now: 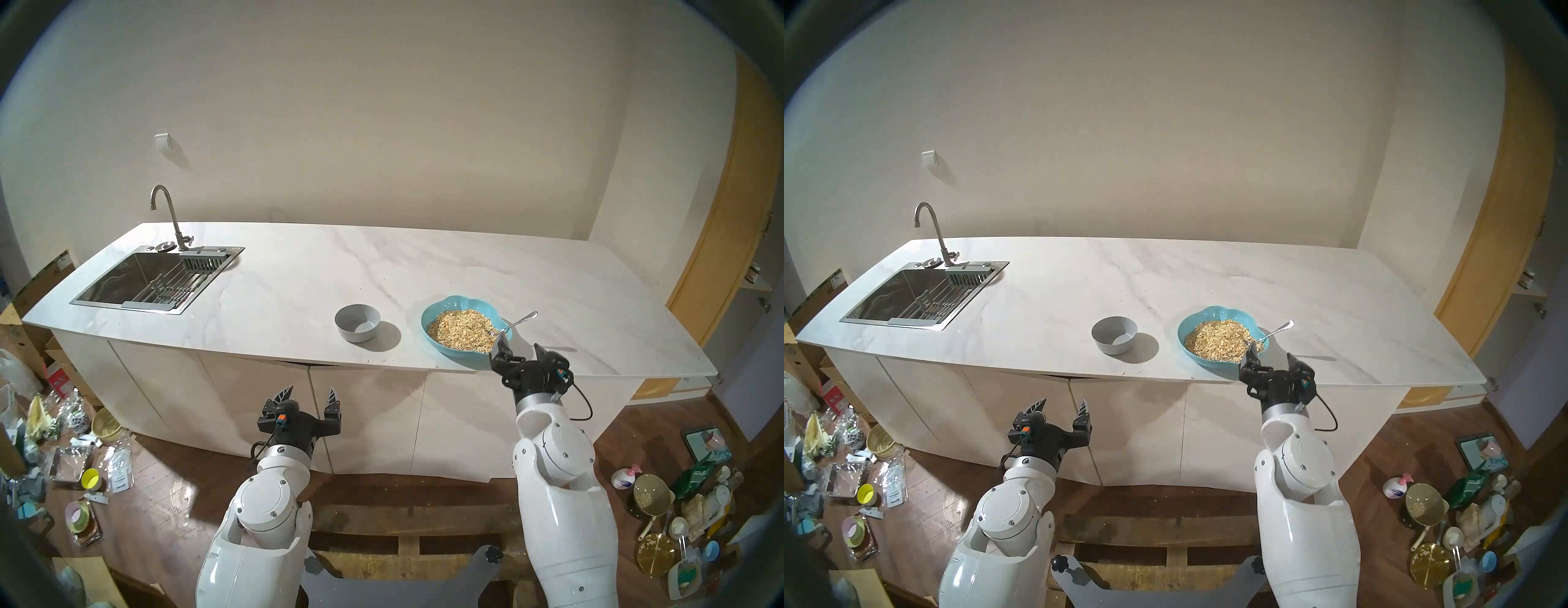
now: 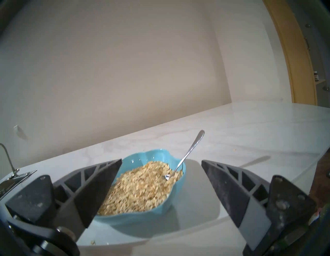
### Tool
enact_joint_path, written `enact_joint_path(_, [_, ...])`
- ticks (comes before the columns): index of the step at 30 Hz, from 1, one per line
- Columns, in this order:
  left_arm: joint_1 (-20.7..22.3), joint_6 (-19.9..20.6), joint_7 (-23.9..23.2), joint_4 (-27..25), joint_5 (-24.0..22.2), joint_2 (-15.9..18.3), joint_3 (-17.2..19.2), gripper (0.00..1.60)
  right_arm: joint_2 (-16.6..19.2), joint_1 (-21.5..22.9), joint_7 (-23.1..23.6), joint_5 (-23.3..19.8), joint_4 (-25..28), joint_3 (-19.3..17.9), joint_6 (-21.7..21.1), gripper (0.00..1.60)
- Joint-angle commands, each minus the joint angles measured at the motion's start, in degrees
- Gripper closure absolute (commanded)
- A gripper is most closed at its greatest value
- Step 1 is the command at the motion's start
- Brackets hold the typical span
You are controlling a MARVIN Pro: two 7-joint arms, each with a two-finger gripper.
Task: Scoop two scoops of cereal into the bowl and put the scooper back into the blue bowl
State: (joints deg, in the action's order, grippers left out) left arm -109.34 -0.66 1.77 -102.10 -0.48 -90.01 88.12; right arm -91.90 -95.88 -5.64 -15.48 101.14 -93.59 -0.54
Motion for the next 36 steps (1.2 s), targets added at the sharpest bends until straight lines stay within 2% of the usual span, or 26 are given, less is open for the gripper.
enact_joint_path(1, [0.2, -0.3, -0.2, -1.5, -0.1, 0.0, -0.2, 0.00, -0.3, 1.0, -1.0, -0.2, -0.8, -0.3, 0.0, 0.00])
enact_joint_path(3, [0.2, -0.3, -0.2, -1.5, -0.1, 0.0, -0.2, 0.00, -0.3, 2.6, -2.1, -2.0, -2.8, -1.1, 0.2, 0.00])
enact_joint_path(9, [0.2, -0.3, -0.2, -1.5, -0.1, 0.0, -0.2, 0.00, -0.8, 6.7, -2.1, -3.5, -7.7, -4.1, 1.5, 0.00])
enact_joint_path(17, [0.2, -0.3, -0.2, -1.5, -0.1, 0.0, -0.2, 0.00, -1.1, 11.8, -1.5, -5.8, -11.5, -6.6, 1.3, 0.00])
enact_joint_path(24, [0.2, -0.3, -0.2, -1.5, -0.1, 0.0, -0.2, 0.00, -1.4, 14.0, -0.9, -6.7, -15.6, -6.4, 1.5, 0.00])
enact_joint_path(29, [0.2, -0.3, -0.2, -1.5, -0.1, 0.0, -0.2, 0.00, -1.3, 16.0, 0.0, -7.2, -20.9, -6.3, 2.4, 0.00])
enact_joint_path(36, [0.2, -0.3, -0.2, -1.4, -0.1, 0.0, -0.2, 0.00, -1.0, 18.1, 0.4, -7.4, -24.4, -6.1, 2.9, 0.00])
